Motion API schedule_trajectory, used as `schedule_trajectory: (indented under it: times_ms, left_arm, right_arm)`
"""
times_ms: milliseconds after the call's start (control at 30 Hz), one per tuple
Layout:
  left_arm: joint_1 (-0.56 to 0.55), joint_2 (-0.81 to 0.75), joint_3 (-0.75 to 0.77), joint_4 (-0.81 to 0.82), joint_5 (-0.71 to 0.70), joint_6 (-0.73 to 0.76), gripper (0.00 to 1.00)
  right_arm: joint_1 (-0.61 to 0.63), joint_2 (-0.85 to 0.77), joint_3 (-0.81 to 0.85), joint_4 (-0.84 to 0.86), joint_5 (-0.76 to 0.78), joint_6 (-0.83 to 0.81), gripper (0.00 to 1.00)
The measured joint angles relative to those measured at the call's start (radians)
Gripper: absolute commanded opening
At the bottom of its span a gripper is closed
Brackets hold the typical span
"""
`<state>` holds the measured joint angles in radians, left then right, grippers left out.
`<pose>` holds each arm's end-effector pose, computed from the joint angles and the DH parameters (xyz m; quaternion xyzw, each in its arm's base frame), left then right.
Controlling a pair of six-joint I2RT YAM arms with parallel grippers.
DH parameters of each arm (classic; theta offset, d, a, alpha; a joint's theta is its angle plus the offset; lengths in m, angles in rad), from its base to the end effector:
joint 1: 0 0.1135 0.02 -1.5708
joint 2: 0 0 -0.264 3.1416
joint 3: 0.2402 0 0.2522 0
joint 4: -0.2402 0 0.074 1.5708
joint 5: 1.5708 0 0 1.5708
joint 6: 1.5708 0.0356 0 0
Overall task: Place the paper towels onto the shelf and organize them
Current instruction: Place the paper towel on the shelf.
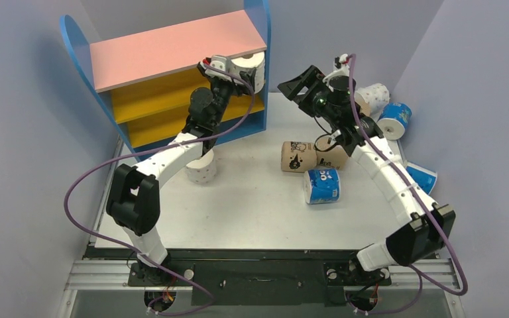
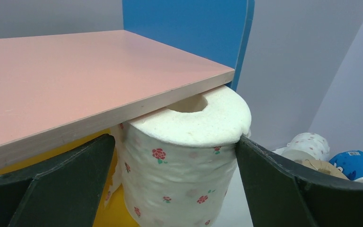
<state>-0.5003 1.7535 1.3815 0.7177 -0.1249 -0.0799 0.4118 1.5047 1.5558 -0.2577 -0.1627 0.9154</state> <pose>0.3714 -0.1980 0.3770 0.0698 0.5719 -0.1992 0.7927 0.3193 0.1458 0.4270 0.1432 0.7620 0.4367 0.4561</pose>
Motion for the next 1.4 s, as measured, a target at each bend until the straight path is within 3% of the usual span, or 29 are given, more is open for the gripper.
schedule_trajectory:
  times_ms: [333,567,933,1167,1400]
  left_arm:
    - [0.034,0.014,0.004,0.011,0.024,-0.010,0.96]
    - [0.051,-0.023,-0.026,-0.016,0.110,-0.040,0.96]
    - [0.058,-0.245,-0.158,-0.076,0.218,-0.103,0.99]
    - [0.058,-0.212,-0.182,-0.103,0.254,-0.130,0.76]
    - [0.058,-0.085,-0.182,-0.108,0.252,-0.146,0.71]
  right_arm:
    - [0.000,-0.265,-0.391,0.105,0.027,-0.030,0.67]
    - [0.000,-0.366,-0.462,0.071,0.050,-0.093,0.68]
    - [0.000,-0.569,-0.642,0.055,0.072,-0.147,0.68]
    - [0.002,-0.651,-0.770,0.004,0.095,-0.172,0.67]
    - [0.003,-0.733,-0.812,-0.032,0.126,-0.201,0.66]
